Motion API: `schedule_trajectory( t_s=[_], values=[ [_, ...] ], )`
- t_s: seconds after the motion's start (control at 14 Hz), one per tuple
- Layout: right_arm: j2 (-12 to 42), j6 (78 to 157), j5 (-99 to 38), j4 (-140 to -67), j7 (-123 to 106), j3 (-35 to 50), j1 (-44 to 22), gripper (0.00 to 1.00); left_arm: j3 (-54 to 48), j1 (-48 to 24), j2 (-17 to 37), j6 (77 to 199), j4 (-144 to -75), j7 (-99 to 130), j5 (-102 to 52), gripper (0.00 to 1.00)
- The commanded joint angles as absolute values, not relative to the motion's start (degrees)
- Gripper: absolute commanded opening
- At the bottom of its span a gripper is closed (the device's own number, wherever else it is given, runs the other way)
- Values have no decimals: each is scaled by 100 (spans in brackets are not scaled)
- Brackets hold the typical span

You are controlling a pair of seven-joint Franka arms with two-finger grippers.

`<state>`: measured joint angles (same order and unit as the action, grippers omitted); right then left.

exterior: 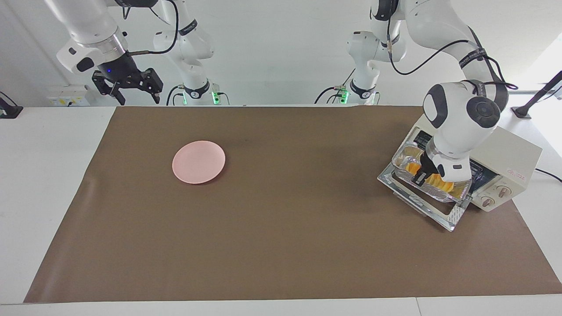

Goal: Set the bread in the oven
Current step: 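Carry the foil tray with the left gripper into the open oven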

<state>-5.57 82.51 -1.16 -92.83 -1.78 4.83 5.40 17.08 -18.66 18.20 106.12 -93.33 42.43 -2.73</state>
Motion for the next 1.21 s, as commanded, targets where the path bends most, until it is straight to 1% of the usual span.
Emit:
schedule_trajectory(
  t_s=[0.0,0.5,0.64,1.14],
  values=[
    [-650,8183,-193,-9334,-343,510,606,100,1688,-1662,1732,10653,-9483,3808,191,0],
    [-650,8183,-193,-9334,-343,510,615,100,1696,-1591,1407,10635,-10203,3814,352,0],
    [-650,8174,-193,-9334,-343,510,615,100,1705,-1477,1397,10539,-10213,3797,369,0],
    [-650,8174,-193,-9334,-334,510,607,100,1731,-1433,1336,10222,-10257,3779,448,0]
  ],
)
